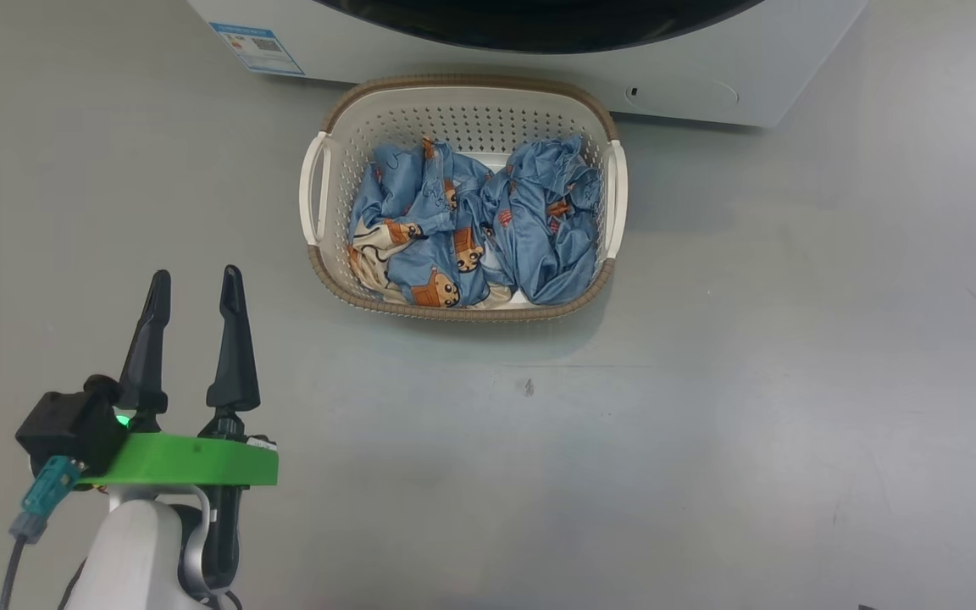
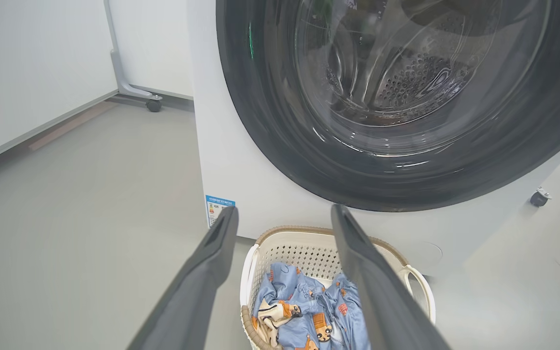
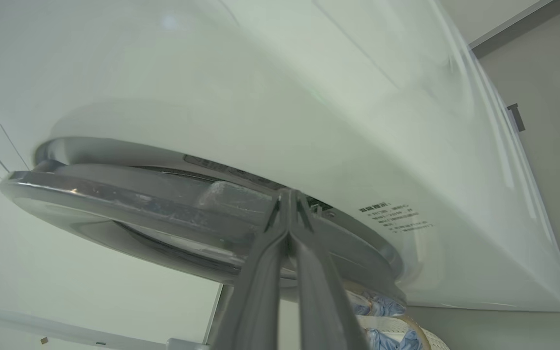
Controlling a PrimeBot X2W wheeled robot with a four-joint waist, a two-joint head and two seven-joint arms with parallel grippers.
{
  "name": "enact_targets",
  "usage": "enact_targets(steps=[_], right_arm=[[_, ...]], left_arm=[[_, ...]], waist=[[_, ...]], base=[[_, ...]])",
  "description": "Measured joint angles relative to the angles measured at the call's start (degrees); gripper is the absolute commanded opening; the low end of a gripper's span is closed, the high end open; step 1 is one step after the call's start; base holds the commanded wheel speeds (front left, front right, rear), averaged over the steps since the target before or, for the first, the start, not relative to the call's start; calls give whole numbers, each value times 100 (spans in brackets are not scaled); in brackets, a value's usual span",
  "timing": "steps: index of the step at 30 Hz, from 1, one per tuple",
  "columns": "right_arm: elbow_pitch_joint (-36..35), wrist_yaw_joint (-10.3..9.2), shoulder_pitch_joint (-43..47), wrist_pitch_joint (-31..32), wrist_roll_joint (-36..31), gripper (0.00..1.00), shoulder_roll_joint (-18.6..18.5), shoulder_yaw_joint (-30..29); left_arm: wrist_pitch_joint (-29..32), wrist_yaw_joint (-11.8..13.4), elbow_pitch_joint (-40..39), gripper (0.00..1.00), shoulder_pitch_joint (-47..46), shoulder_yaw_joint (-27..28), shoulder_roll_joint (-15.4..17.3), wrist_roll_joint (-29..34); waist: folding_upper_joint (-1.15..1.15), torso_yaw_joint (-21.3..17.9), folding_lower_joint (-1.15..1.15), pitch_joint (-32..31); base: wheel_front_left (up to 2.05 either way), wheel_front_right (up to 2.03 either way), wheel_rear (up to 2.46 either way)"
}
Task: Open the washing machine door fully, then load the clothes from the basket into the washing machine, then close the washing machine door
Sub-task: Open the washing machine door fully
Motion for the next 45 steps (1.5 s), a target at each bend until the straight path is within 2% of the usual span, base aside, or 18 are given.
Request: enact_targets(steps=[12,27,45], right_arm=[[-36,0,-316,393,89,0,-111,240],[-43,-1,-561,447,123,0,-285,394],[-16,-4,-462,465,264,0,-258,778]], left_arm=[[0,0,-1,100,-129,-4,-11,-57],[-1,0,20,100,-151,-47,-21,-305],[-1,0,212,100,-160,-120,-27,-359]], waist=[[0,235,0,302],[0,423,0,450],[0,499,0,200]], base=[[0,0,0],[0,0,0],[0,0,0]])
